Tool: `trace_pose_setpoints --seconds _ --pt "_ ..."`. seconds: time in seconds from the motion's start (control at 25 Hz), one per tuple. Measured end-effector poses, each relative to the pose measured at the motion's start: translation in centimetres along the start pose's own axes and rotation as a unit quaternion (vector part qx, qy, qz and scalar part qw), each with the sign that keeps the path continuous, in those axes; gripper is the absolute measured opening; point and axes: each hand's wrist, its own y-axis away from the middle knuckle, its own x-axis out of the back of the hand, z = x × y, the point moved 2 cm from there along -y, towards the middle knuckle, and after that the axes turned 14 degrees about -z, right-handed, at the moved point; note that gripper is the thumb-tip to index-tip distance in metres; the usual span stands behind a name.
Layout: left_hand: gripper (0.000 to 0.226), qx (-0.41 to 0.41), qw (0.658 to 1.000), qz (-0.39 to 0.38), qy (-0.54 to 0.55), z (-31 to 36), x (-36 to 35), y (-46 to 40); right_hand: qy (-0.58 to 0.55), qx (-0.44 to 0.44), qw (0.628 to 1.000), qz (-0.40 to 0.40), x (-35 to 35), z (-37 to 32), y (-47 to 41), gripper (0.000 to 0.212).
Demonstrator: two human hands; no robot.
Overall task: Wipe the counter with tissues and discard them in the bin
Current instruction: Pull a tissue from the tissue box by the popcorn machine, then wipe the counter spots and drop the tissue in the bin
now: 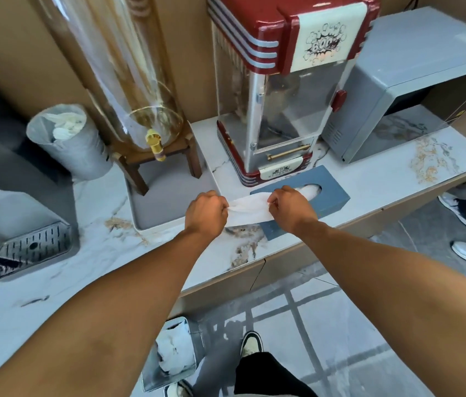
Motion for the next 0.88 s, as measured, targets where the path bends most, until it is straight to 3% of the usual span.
trace_pose_setpoints --seconds 0.56,0.88 --pt "0.022 0.125 0.991 0.030 0.022 -23.8 4.7 17.7 0.035 0.124 0.991 -0.042 -11.7 -26.7 3.5 0.022" --pt "0.020 0.182 0.981 0.029 0.055 -32.9 5.0 21.0 0.028 0.163 0.984 -0.071 -17.0 -34.7 1.9 0.021"
